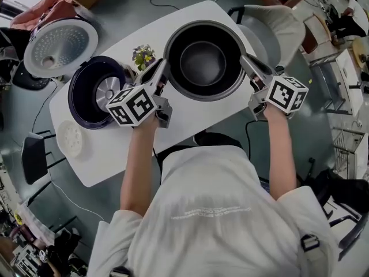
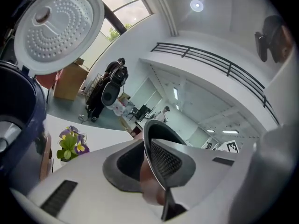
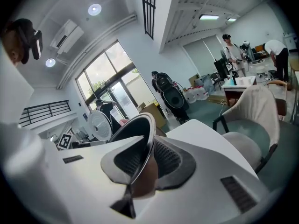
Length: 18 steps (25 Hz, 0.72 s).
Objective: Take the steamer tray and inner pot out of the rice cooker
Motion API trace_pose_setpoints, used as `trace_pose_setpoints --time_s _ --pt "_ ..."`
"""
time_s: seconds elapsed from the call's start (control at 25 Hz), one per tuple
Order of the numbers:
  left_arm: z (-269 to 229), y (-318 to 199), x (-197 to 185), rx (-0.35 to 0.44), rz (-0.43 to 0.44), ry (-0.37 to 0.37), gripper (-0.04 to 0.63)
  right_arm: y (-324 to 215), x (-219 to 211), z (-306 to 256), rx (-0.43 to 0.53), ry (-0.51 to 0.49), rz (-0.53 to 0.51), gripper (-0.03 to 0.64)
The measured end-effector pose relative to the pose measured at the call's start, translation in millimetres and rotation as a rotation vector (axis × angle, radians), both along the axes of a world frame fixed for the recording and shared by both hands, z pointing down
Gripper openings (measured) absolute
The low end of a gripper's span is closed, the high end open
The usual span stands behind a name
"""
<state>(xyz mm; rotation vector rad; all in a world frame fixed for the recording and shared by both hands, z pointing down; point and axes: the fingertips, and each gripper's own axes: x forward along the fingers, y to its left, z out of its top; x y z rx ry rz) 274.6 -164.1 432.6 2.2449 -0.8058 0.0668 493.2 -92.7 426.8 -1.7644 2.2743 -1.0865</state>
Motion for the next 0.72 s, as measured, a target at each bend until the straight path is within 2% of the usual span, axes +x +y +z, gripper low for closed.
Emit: trace_pose_setpoints --time_s 0.4,0.72 --pt "53.8 1.8 24.6 -0.099 -0.006 -0.060 0.044 -0.5 25.0 84.5 -0.163 -0.052 -0.020 0.077" --pt "97.5 -7.3 37.2 -0.141 0.000 -0.114 0.044 -7.4 37.8 119.8 -0.224 -0.069 -0.013 0.077"
